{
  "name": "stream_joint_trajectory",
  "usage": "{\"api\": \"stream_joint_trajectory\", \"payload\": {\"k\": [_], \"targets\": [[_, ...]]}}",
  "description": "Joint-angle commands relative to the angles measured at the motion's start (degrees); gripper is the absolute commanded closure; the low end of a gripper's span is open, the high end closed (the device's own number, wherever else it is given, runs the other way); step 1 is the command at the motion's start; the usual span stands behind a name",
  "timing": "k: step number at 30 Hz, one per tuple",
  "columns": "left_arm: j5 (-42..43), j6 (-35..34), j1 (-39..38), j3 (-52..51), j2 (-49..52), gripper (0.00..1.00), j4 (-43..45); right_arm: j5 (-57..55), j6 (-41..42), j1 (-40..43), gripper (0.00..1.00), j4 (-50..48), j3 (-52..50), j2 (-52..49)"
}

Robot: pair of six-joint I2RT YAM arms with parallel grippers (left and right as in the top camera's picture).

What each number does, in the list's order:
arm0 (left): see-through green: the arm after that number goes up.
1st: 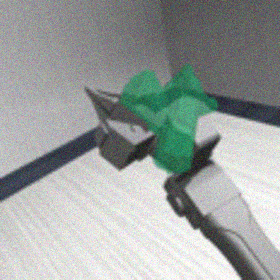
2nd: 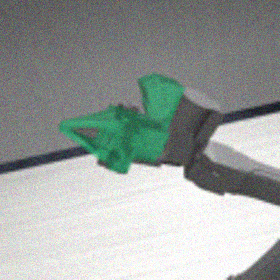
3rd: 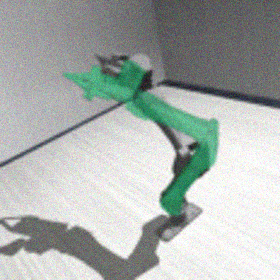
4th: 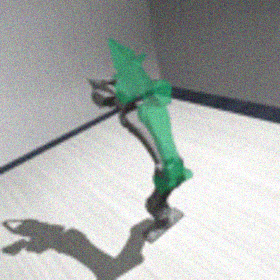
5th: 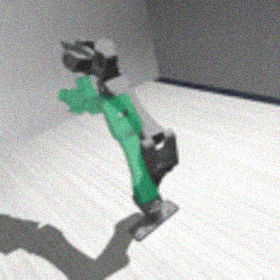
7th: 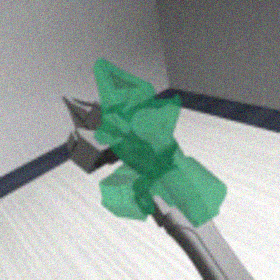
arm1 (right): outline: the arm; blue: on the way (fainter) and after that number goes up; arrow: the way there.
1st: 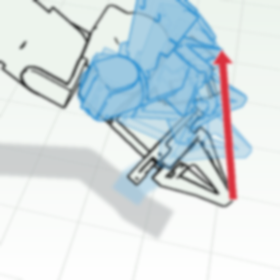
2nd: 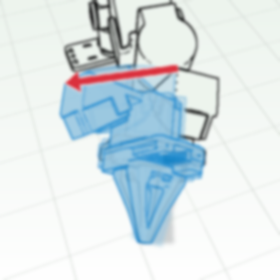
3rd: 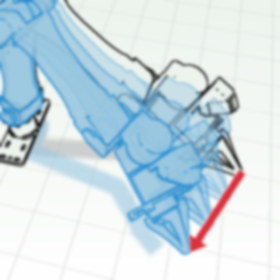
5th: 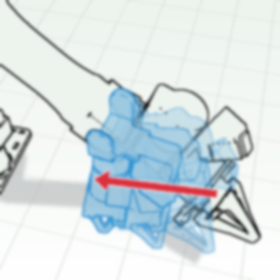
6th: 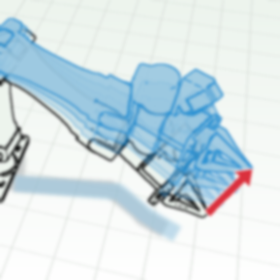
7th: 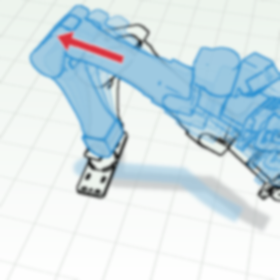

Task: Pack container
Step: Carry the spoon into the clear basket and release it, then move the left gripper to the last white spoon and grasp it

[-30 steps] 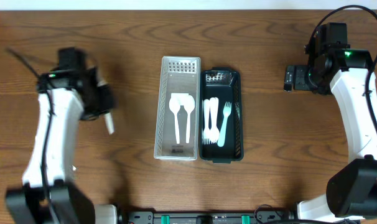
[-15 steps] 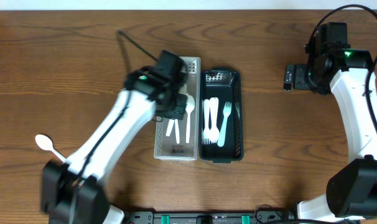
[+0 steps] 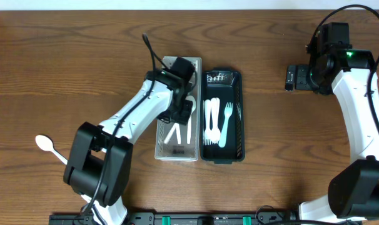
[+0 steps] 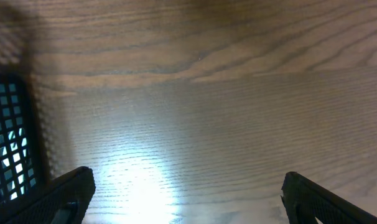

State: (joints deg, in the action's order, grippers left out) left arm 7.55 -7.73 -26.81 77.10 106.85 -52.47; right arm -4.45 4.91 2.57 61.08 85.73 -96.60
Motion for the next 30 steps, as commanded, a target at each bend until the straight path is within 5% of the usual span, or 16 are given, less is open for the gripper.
{"api": "stream_joint_trajectory", "payload": {"k": [1,8,15,23,30], "targets": [[-4.46,-0.20,2.27,3.19,-3.89,0.51,-3.37,0.39,-0.96,0.04,0.01,0.04,0.07,0.04],[-11.17,-2.12,10.05,7.63,-16.83,0.48,-8.68,0.37,-0.96,0.04,0.01,0.04,0.07,0.04],[-11.74,-7.67,33.03,7.45,-30.62,0.39,-11.45,0.37,-0.94,0.04,0.01,0.02,0.07,0.04],[-10.64,-8.31,58.71,0.00,-30.23,0.31,-10.16,0.37,-0.94,0.04,0.01,0.02,0.04,0.04],[-2.99,-7.56,69.61,-15.17,-25.07,0.25,1.84,0.37,-0.94,0.04,0.01,0.20,0.04,0.04]]}}
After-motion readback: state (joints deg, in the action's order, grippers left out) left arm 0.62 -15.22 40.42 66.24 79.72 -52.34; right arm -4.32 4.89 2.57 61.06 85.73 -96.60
